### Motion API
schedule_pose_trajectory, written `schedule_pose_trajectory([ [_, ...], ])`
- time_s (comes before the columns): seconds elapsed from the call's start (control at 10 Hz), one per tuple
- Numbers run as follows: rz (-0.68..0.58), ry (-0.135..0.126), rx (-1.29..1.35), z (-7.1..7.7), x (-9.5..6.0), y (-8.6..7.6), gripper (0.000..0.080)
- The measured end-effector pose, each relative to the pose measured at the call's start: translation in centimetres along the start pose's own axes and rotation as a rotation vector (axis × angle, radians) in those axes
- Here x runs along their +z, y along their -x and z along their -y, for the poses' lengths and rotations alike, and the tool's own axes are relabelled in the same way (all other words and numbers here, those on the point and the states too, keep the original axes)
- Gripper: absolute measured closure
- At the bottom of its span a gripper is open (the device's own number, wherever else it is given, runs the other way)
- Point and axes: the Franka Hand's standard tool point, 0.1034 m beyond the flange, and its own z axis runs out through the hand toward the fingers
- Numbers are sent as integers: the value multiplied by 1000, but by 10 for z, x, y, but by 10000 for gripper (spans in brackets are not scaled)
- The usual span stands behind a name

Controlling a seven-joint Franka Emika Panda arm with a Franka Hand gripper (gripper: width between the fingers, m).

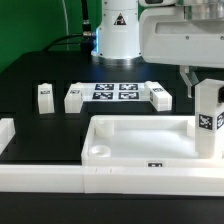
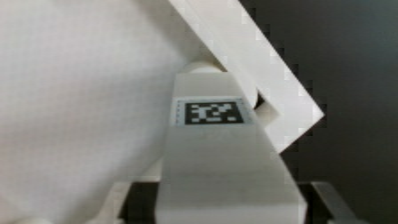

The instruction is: Assemble desk

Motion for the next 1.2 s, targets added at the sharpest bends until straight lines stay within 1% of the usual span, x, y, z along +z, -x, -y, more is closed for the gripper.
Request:
schedule_pose_trajectory([
  [0.2,0,1,-5,0,0,0,509],
  [0.3,0,1,-44,0,0,1,436],
  [0.4,0,1,-88,0,0,1,253],
  [0.5,0,2,-168,1,0,2,182],
  [0.6,-2,5,-260,2,1,4,182],
  [0.7,-1,3,-412,3,1,5,156],
  [0.9,-1,4,-568,5,1,7,151],
  [1.0,-5,13,-724,6,1,9,150],
  [1.2,-6,18,-880,6,2,10,150],
])
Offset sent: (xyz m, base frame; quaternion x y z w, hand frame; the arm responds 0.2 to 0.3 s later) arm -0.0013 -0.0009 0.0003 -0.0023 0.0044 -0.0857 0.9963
